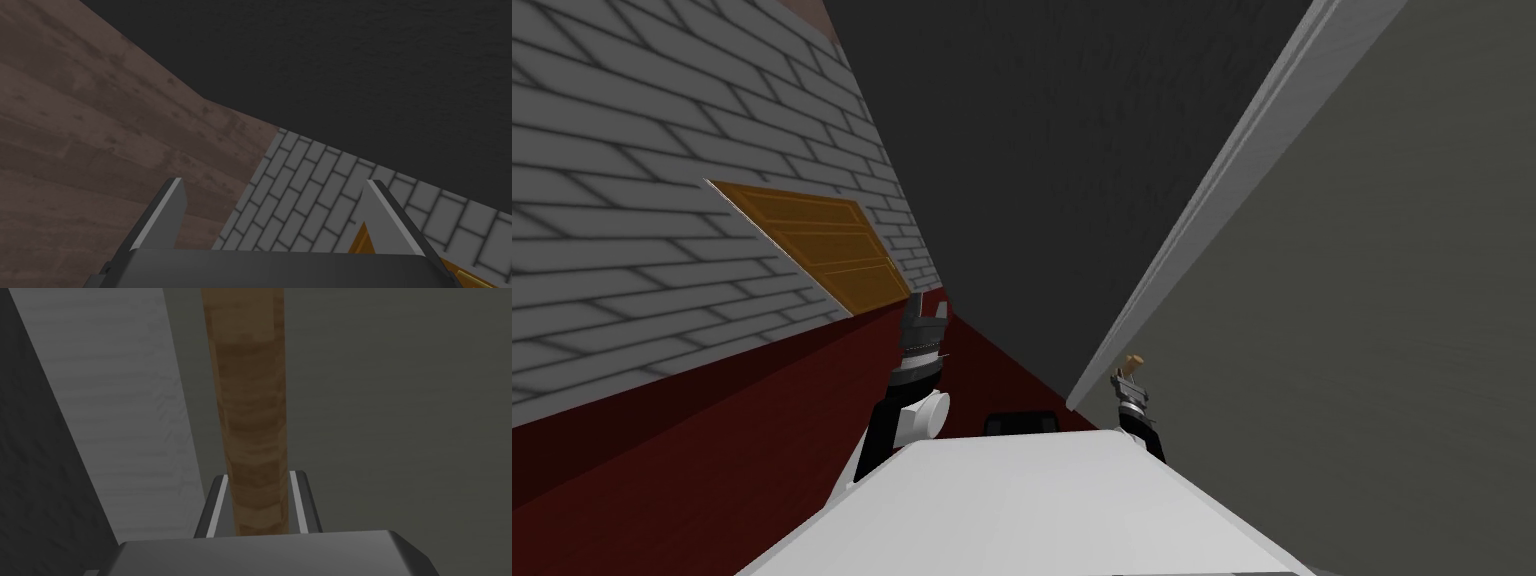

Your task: Pull the door open

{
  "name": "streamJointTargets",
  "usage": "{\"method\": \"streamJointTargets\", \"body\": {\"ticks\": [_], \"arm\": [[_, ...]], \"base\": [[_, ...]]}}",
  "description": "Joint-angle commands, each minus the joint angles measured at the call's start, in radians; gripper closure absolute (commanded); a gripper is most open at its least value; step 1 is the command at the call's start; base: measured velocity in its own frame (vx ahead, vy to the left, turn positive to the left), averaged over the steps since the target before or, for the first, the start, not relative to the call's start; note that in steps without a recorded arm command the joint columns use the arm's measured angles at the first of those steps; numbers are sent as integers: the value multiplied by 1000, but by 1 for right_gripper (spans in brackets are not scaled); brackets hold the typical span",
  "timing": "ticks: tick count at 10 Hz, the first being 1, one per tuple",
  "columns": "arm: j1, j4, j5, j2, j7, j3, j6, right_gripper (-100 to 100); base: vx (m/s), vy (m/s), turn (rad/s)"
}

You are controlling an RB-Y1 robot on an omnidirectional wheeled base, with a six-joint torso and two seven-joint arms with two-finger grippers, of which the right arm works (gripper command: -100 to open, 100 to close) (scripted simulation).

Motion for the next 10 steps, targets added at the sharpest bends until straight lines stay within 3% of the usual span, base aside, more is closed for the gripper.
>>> {"method": "streamJointTargets", "body": {"ticks": [1,4,5,10], "arm": [[-1,-1,0,0,1,0,1,100],[-1,-1,0,0,1,0,1,100],[3,-11,10,-6,-9,18,2,100],[18,-45,41,-32,-41,74,6,100]], "base": [[-11,-8,14],[0,0,0],[-130,5,60],[-211,17,59]]}}
